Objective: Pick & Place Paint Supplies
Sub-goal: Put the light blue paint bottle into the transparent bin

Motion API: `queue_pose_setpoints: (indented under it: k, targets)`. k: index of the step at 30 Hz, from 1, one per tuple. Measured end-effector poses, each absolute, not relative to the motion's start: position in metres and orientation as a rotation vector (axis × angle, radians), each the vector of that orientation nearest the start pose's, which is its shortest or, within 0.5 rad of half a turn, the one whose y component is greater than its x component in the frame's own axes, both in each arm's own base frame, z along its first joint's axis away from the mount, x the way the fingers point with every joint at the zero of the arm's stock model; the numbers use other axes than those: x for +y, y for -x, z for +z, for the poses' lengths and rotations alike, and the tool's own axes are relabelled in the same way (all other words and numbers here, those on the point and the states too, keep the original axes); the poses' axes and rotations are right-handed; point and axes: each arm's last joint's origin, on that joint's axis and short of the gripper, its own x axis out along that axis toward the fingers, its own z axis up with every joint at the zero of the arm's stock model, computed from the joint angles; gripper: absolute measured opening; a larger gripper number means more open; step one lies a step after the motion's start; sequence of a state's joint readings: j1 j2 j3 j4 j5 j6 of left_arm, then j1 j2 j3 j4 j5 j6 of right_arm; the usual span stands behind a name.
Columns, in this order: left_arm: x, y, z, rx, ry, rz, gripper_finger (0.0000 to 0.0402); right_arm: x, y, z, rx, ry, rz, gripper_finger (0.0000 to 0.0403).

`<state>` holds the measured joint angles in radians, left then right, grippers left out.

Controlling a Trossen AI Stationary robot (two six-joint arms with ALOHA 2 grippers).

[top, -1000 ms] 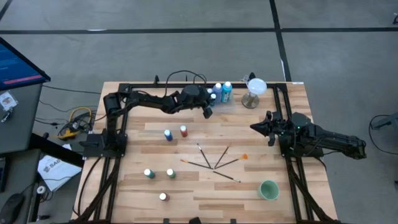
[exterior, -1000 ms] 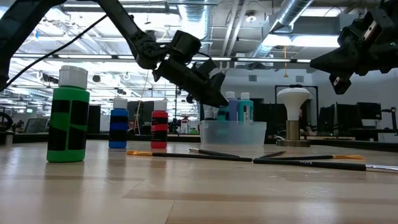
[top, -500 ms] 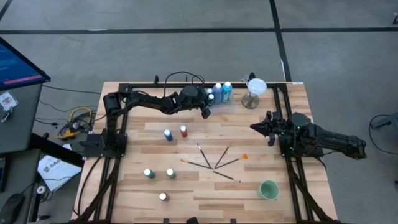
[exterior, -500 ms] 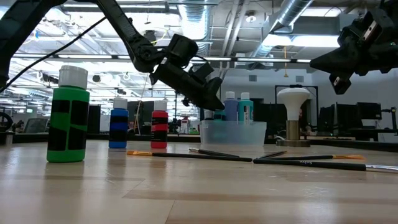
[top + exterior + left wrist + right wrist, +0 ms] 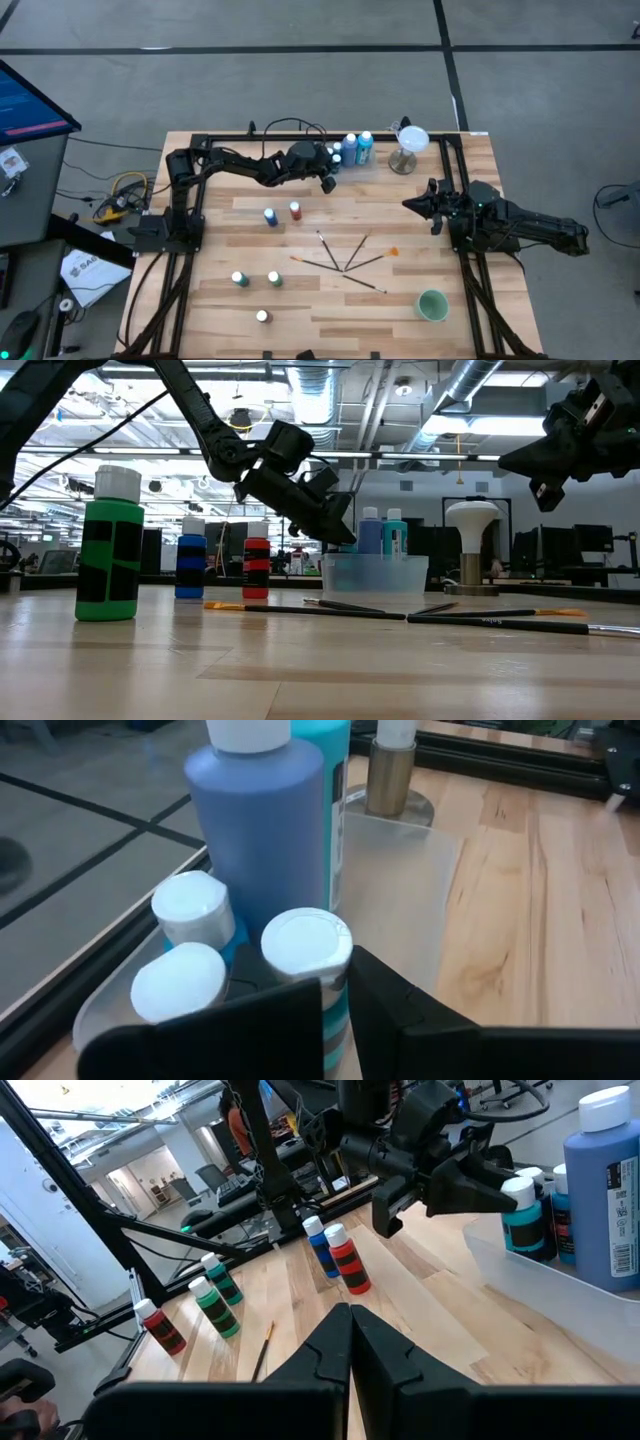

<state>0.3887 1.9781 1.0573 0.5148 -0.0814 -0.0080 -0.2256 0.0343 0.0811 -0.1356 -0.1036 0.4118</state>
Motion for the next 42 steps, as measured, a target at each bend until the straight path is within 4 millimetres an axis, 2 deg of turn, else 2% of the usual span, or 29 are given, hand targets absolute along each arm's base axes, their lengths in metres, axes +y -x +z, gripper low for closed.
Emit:
queue_pose_setpoints:
  k: [13, 30, 36, 42]
  targets:
    - [0.1604, -0.3783, 0.1451, 0.391, 0.067, 0.472, 0.0001, -0.0181, -0.0925, 0.1754, 0.061, -0.426, -0.138, 0.0003]
    - [0.1613, -0.3802, 0.1493, 0.337, 0.058, 0.473, 0.0003, -0.0181, -0.0925, 0.1751, 0.064, -0.426, -0.139, 0.0003]
    - [0.165, -0.3812, 0.1416, 0.324, 0.086, 0.483, 0.0002, -0.0181, -0.0925, 0.175, 0.065, -0.426, -0.139, 0.0003]
    - [0.165, -0.3816, 0.1423, 0.314, 0.087, 0.483, 0.0002, -0.0181, -0.0924, 0.1739, 0.076, -0.427, -0.141, 0.0003]
